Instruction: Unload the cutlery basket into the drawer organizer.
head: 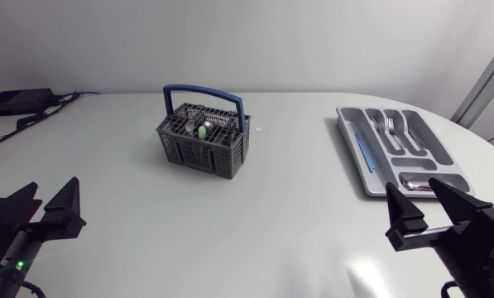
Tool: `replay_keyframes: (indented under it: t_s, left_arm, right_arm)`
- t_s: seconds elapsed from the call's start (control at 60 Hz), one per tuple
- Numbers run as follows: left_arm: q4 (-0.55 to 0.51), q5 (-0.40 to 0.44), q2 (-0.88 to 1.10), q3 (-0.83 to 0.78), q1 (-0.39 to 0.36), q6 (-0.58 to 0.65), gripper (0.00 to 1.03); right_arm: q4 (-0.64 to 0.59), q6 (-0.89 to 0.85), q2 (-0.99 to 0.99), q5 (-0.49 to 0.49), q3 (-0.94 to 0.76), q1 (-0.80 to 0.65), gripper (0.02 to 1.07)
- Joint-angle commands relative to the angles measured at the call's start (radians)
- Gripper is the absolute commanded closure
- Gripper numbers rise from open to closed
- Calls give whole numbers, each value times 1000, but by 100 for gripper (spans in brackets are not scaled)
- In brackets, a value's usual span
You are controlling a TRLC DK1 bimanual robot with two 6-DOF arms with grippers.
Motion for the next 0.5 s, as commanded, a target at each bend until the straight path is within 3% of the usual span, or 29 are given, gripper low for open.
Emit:
replay_keyframes:
  t_s: [0.0, 0.233, 0.483]
  left_arm:
    - [6, -10, -7, 43, 11, -18, 5]
    - [-20, -13, 31, 134, 10, -20, 5]
    - [-15, -13, 254, 286, -26, -29, 5]
  right_arm:
    - [24, 24, -5, 10, 24, 7, 6]
    - [128, 21, 179, 33, 111, 17, 6]
    - [209, 22, 434, 79, 254, 61, 6]
